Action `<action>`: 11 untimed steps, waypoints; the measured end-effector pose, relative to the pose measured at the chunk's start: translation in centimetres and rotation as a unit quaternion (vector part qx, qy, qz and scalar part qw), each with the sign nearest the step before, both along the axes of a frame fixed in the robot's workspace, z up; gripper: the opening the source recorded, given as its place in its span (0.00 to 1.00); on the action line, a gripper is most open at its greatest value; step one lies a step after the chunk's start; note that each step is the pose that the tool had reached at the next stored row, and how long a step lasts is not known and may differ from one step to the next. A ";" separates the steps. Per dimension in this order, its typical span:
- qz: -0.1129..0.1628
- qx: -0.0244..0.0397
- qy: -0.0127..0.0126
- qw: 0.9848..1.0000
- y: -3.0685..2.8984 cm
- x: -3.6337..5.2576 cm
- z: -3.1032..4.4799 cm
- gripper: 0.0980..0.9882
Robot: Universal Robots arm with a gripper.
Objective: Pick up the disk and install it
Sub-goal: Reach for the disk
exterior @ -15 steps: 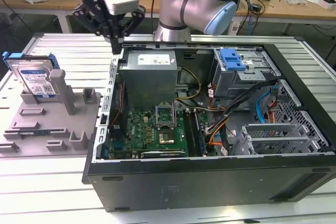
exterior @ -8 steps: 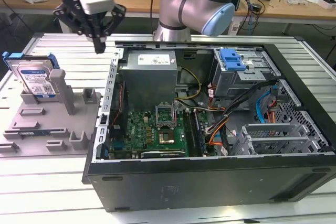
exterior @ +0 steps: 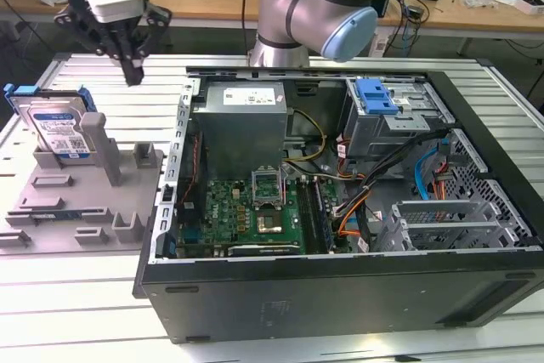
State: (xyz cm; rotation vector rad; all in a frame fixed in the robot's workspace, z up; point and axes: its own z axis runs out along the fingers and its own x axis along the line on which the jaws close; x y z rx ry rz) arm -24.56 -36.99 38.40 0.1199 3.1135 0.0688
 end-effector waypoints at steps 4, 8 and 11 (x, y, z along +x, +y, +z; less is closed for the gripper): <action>0.000 0.000 0.000 1.000 0.58 -2.20 -0.28 0.01; 0.000 0.000 0.000 1.000 1.05 -3.96 -0.50 0.01; 0.000 0.000 0.000 1.000 1.38 -5.11 -0.64 0.01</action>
